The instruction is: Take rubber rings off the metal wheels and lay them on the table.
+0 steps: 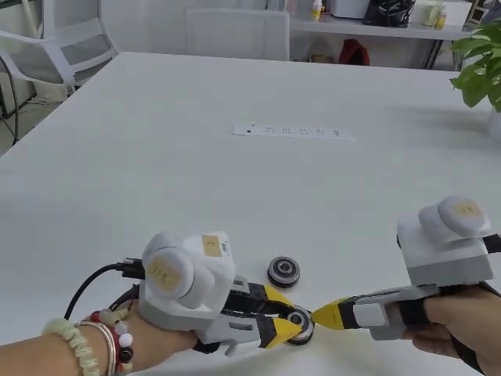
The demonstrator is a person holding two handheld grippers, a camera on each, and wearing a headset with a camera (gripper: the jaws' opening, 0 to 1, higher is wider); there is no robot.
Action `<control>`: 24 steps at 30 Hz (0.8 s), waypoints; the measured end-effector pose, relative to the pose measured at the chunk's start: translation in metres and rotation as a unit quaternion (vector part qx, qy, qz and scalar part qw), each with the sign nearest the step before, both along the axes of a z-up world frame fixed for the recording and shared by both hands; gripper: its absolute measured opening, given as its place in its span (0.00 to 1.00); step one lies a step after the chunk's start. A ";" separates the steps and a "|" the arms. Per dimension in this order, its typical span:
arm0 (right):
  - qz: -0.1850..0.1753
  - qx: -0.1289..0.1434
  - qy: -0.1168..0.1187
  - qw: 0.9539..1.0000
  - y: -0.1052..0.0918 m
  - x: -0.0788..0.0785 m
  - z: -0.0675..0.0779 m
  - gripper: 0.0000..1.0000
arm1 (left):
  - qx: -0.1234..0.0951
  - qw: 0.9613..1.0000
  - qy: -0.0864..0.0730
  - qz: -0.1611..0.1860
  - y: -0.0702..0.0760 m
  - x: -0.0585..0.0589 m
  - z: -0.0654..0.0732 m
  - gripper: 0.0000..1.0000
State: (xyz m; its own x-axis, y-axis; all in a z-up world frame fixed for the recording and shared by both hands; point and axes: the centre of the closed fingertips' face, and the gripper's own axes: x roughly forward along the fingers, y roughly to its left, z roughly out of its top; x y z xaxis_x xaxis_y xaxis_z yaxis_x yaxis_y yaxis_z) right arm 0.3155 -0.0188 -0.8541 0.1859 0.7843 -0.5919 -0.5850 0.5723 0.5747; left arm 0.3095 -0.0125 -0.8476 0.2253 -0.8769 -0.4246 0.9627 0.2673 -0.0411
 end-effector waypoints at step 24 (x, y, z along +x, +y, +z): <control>-0.051 0.066 0.089 0.993 0.007 -0.006 0.007 0.00 | 0.011 1.000 0.000 0.000 0.001 0.000 -0.001 0.14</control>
